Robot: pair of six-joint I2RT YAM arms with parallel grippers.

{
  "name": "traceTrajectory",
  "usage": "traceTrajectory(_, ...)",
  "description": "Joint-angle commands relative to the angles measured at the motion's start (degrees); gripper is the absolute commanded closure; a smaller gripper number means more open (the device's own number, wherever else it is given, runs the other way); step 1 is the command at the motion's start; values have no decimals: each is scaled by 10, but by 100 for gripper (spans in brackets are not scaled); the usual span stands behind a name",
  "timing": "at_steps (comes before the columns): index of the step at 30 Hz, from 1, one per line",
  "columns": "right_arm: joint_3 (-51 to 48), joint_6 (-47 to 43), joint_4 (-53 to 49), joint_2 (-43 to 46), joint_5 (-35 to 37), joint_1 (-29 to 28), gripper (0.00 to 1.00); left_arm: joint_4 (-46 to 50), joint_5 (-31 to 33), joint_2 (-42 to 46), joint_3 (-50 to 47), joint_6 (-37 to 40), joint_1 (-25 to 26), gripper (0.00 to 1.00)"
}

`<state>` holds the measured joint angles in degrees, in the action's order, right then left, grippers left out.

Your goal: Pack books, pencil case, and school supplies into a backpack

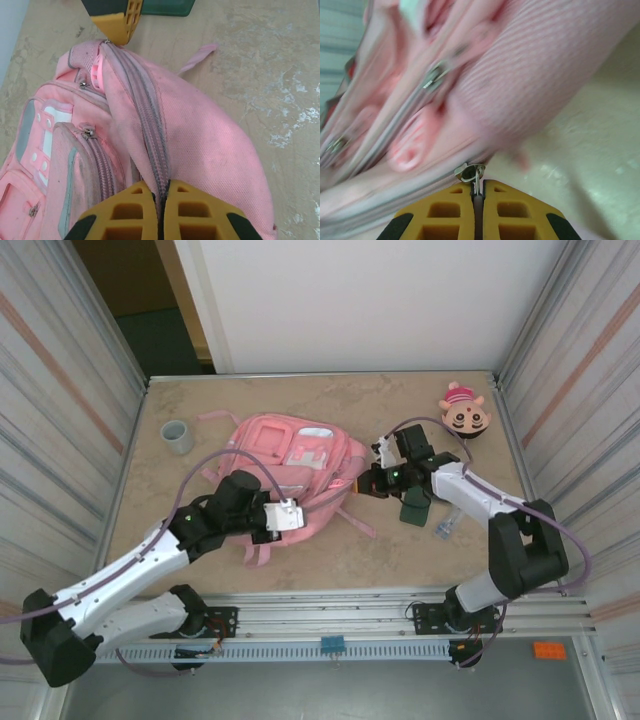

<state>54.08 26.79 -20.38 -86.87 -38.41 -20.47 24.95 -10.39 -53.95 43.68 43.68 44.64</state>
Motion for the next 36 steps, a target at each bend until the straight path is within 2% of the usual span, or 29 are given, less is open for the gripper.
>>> traceTrajectory(1,18,18,61,-27,67,30,100,18,-28,46,-3,3,-4,100)
traceTrajectory(6,26,18,70,-12,37,24,100,3,-20,39,-14,-22,-4,100)
traceTrajectory(7,25,18,63,-1,35,23,95,-10,-18,33,-14,-36,-4,100)
traceTrajectory(10,15,16,33,45,43,22,64,-57,-25,6,-14,-77,4,100)
traceTrajectory(11,13,14,23,61,51,22,57,-75,-22,-5,-13,-90,11,100)
traceTrajectory(12,10,14,5,81,61,22,52,-97,-15,-17,-12,-106,20,100)
traceTrajectory(14,5,13,-20,116,82,22,48,-139,-3,-48,-11,-139,41,97)
traceTrajectory(15,1,13,-32,133,95,21,47,-152,-5,-65,-7,-149,52,93)
traceTrajectory(19,-28,11,-48,195,132,16,45,-195,-68,-107,-13,-184,74,50)
traceTrajectory(21,-49,8,-41,224,138,16,45,-186,-75,-101,-14,-186,75,35)
traceTrajectory(23,-75,9,-21,259,143,16,44,-164,-44,-80,-15,-176,66,29)
traceTrajectory(26,-113,9,18,319,148,14,44,-80,-90,-54,-4,-125,12,22)
traceTrajectory(28,-134,-7,41,353,153,9,43,-5,-108,-54,7,-60,-32,21)
traceTrajectory(31,-156,-34,63,392,171,-11,43,21,-94,-65,2,10,-80,20)
traceTrajectory(36,-162,-56,66,411,186,-45,43,39,-91,-120,12,101,-88,19)
